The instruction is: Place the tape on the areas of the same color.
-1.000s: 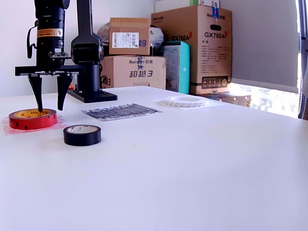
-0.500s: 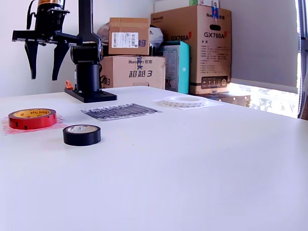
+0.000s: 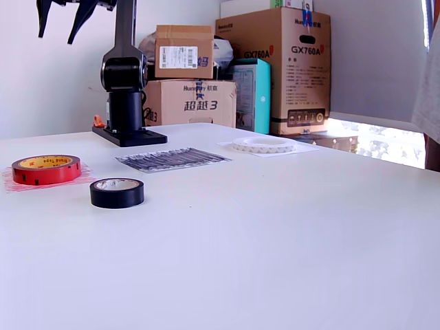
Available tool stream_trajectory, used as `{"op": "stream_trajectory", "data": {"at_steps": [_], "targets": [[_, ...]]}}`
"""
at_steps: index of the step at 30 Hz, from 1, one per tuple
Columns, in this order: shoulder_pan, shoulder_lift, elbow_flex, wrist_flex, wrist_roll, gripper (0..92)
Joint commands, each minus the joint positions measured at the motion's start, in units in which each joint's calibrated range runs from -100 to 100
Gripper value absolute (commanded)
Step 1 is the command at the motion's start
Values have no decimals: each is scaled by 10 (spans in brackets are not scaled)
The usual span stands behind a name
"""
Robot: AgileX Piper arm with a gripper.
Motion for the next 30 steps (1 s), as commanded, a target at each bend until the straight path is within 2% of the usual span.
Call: {"op": "stream_trajectory", "data": {"at_steps": [1, 10, 16, 20, 26, 30], "targets": [[-7, -44, -28, -7, -6, 516], [-7, -113, -38, -6, -5, 516], [4, -111, -48, 35, -3, 516], [36, -102, -58, 64, 3, 516], [113, -69, -111, 140, 82, 516], [154, -9, -122, 146, 125, 516]]}}
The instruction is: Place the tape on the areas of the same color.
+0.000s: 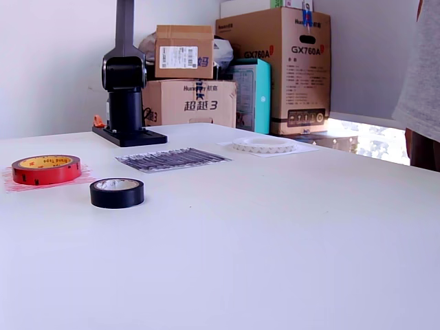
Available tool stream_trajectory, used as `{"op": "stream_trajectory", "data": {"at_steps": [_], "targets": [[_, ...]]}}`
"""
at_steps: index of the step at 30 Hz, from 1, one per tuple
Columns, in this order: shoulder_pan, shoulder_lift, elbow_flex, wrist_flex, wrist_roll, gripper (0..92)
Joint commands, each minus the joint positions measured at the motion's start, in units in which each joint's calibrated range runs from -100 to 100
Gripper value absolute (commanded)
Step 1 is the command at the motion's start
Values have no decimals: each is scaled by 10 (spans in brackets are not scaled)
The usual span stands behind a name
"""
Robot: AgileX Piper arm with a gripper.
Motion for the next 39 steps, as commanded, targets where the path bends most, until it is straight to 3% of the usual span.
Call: {"op": "stream_trajectory", "data": {"at_steps": [1, 6, 10, 18, 39], "targets": [[59, 73, -7, 14, 86, 516], [97, 138, -7, 9, 130, 516], [110, 180, 0, -51, 156, 516], [101, 280, 1, -118, 151, 516], [40, 398, -7, -120, 132, 516]]}}
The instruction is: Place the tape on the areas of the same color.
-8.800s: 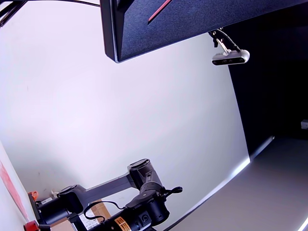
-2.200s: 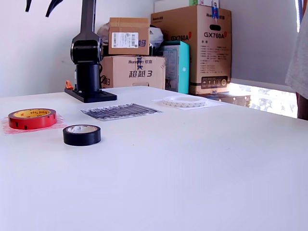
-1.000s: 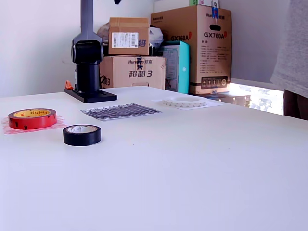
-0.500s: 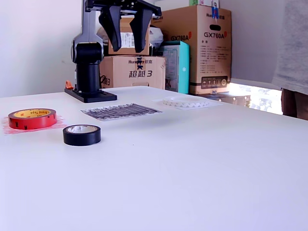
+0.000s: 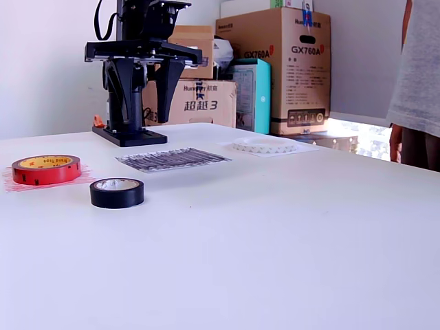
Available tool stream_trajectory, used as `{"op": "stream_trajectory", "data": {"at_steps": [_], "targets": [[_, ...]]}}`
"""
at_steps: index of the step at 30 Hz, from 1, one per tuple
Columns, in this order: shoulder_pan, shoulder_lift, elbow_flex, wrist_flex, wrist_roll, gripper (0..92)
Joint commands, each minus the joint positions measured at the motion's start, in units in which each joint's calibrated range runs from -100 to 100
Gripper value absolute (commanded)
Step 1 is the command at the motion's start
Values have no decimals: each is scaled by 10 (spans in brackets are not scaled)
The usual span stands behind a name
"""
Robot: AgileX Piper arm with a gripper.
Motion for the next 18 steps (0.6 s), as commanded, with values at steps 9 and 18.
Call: {"op": "stream_trajectory", "data": {"at_steps": [9, 18], "targets": [[-23, 33, 1, -43, 4, 516], [-19, 33, -1, -56, 9, 516]]}}
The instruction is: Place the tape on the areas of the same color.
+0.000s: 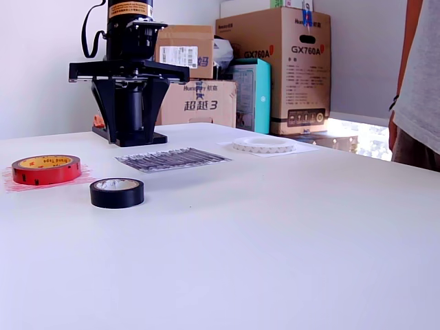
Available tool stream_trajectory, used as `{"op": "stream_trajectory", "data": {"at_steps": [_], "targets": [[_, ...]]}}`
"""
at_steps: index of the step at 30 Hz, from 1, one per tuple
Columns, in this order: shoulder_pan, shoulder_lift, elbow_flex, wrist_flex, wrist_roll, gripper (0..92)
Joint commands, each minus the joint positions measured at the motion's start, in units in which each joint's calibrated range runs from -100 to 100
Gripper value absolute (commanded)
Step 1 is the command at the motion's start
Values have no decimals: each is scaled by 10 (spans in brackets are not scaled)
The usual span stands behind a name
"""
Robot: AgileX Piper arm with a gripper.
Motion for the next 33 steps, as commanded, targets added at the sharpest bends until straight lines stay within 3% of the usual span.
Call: {"op": "stream_trajectory", "data": {"at_steps": [1, 15, 33], "targets": [[1, -3, -1, -27, 9, 516], [-4, 47, -92, -38, 35, 516], [-12, 92, -89, -38, 36, 516]]}}
